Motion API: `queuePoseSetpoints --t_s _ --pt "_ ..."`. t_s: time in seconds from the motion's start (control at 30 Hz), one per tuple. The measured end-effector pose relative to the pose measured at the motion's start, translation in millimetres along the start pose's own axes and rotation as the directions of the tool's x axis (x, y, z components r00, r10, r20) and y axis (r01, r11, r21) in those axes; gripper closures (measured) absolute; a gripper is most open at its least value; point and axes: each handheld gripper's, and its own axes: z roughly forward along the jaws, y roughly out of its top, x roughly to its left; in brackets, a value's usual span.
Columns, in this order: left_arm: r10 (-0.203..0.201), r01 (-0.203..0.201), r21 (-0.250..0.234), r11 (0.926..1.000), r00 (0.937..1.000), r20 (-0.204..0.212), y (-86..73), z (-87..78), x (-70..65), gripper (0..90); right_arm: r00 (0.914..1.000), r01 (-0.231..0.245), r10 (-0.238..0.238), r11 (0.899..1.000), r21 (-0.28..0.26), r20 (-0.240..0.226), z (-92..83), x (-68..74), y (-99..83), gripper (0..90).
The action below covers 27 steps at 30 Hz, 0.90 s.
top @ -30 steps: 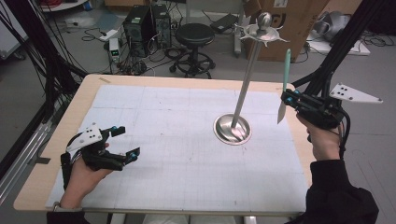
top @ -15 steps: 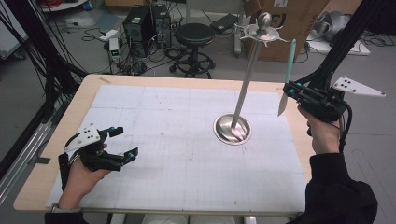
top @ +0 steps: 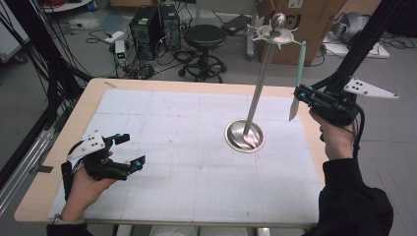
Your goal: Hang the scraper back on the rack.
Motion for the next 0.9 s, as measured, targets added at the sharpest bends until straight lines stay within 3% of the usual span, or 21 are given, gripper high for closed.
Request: queuePoseSetpoints --t_s 0.3,0.57,0.6,0.73,0.77,0.9 --pt "0.000 0.000 0.000 1.0000 1.0000 -0.002 -0.4 -1.2 0.5 1.7 0.9999 0.001 -0.001 1.000 0.010 -0.010 7.3 2.8 -2.2 80.2" --pt "-0.001 0.001 0.000 1.0000 1.0000 -0.003 -0.6 -2.1 0.6 1.7 0.9995 0.025 -0.026 1.000 0.010 0.021 13.8 4.8 -3.1 78.1" --pt "-0.002 0.002 -0.001 1.0000 1.0000 -0.003 -0.5 -2.2 0.6 1.7 0.9985 0.038 -0.039 0.999 0.012 0.040 15.7 6.5 -3.4 68.0" --pt "0.001 -0.001 -0.008 1.0000 0.9999 0.014 -0.5 -3.4 0.8 1.7 0.9956 0.060 -0.060 0.998 0.003 0.073 15.9 11.4 -5.6 59.9" --pt "0.004 -0.004 -0.012 0.9999 0.9998 0.021 -0.4 -3.5 0.4 1.7 0.9942 0.049 -0.048 0.999 -0.008 0.097 15.2 12.9 -9.5 52.6" --pt "-0.002 0.003 -0.024 0.9997 0.9993 0.038 1.0 -4.4 -1.0 1.7 0.9938 0.026 -0.025 1.000 -0.007 0.109 13.2 14.5 -20.2 42.0"
